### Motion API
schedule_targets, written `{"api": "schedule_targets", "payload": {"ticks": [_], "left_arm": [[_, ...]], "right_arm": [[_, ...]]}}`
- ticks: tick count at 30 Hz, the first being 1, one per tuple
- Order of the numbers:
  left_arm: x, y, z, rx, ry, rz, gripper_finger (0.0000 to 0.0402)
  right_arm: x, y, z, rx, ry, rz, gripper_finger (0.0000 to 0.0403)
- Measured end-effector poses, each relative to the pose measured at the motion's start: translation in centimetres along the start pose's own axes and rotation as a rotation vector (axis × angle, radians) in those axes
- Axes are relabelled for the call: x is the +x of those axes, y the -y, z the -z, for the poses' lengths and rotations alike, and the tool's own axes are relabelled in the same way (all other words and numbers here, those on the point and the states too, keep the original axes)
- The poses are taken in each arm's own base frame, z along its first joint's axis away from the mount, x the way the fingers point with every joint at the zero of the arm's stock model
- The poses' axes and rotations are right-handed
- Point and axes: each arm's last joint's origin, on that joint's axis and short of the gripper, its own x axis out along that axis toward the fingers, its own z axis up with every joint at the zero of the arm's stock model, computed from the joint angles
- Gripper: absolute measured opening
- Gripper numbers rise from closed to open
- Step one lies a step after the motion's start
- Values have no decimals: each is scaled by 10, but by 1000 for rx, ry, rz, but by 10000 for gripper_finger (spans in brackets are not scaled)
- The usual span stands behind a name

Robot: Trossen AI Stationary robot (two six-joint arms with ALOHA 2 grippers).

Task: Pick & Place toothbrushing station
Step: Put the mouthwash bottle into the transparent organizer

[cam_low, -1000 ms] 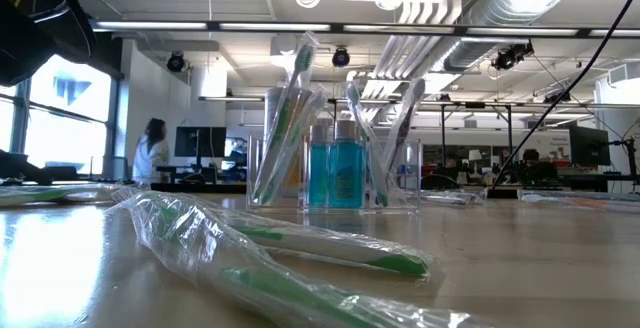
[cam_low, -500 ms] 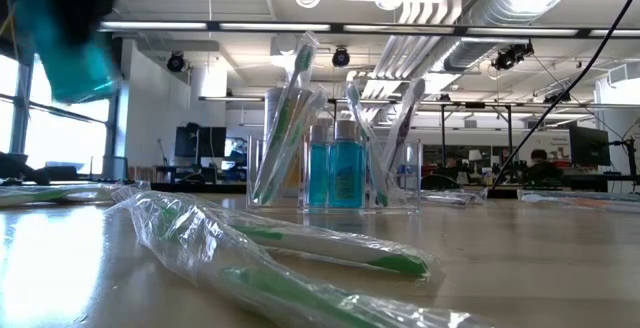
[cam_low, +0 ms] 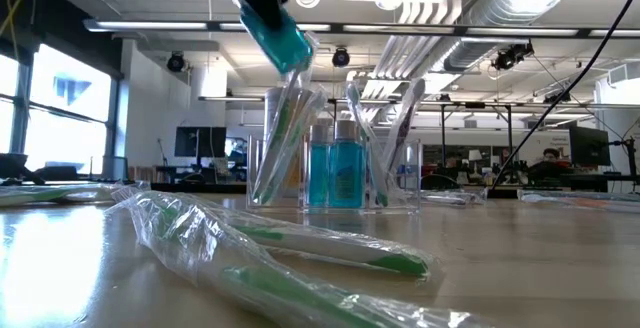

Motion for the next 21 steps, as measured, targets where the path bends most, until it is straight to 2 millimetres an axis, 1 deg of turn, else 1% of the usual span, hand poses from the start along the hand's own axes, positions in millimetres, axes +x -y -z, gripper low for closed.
{"api": "schedule_targets", "payload": {"ticks": [2, 4, 8, 14, 17, 21], "left_arm": [[12, -8, -10, -30, -35, 3, 74], [21, -17, -19, -72, -79, 2, 74], [32, -33, -31, -86, -181, -30, 74], [36, -41, -46, -30, -223, -26, 74], [40, -44, -49, -8, -228, -12, 74], [42, -47, -48, 13, -245, -16, 74]], "right_arm": [[0, 0, 0, -2, -2, 0, 283], [0, 0, 0, -3, -3, 0, 283], [0, 0, 1, -6, -7, 1, 283], [0, 0, 4, -4, -30, 4, 283], [0, 0, 4, -3, -30, 4, 283], [0, 0, 4, -3, -30, 4, 283]]}}
